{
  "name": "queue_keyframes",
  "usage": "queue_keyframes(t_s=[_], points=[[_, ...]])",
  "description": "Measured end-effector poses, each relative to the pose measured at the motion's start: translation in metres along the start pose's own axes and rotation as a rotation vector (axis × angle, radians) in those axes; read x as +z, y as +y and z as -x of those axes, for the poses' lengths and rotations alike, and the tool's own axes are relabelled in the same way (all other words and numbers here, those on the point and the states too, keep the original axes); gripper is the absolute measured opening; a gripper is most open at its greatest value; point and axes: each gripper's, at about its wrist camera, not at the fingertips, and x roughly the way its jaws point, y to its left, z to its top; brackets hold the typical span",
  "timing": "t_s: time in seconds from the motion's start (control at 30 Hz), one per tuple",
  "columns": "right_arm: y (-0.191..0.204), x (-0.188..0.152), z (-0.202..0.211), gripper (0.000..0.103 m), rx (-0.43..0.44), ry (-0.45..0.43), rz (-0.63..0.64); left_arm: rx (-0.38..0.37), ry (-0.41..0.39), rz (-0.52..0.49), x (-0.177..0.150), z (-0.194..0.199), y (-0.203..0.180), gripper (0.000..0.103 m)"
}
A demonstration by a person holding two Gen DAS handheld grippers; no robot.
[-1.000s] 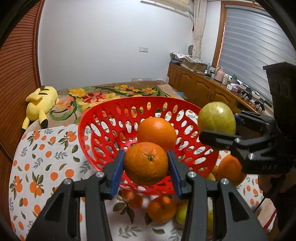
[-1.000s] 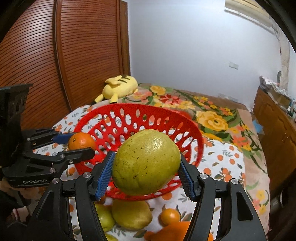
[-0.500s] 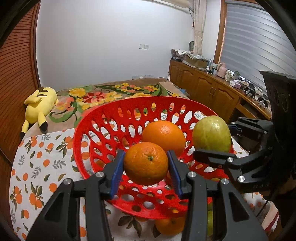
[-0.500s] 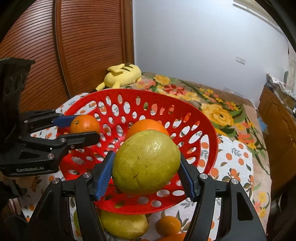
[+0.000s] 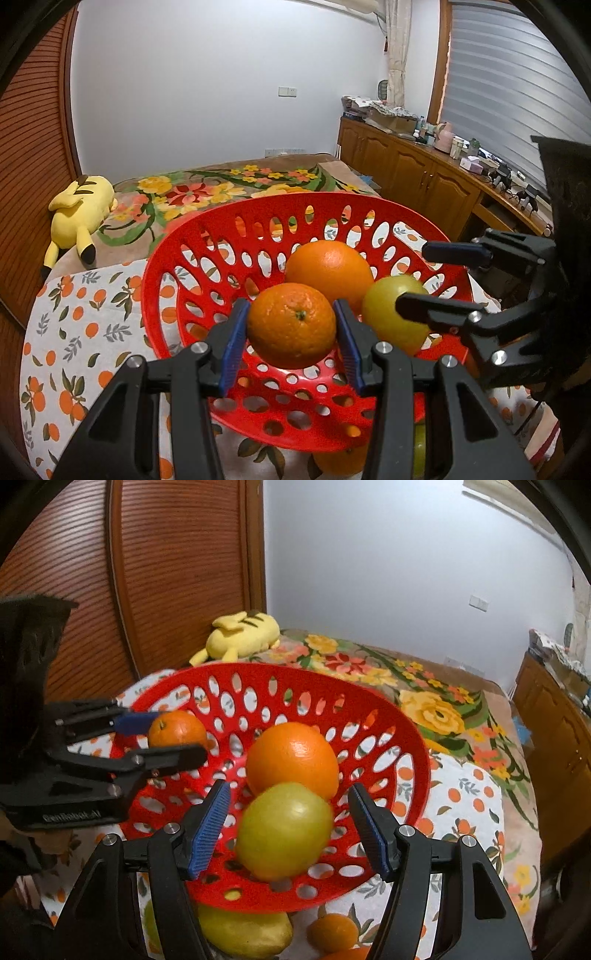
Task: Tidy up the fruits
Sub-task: 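Open the left tool to drop the tangerine while the right tool releases the pomelo, then withdraw both open tools from the red basket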
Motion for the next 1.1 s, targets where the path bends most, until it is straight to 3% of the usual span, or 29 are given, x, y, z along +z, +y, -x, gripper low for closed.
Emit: queue_keyframes(t_s=[0.73,1.1], points=[[-0.018,-0.017,0.041,0.067,-0.027,-0.056,-0.075,0.01,-0.012,-0.008,0.002,0.007,-0.002,0.045],[-0.019,-0.029,0.055,0.069,-0.034,-0.066,-0.099,0.016,-0.035,-0.014,0.003,0.025,-0.008,0.051]])
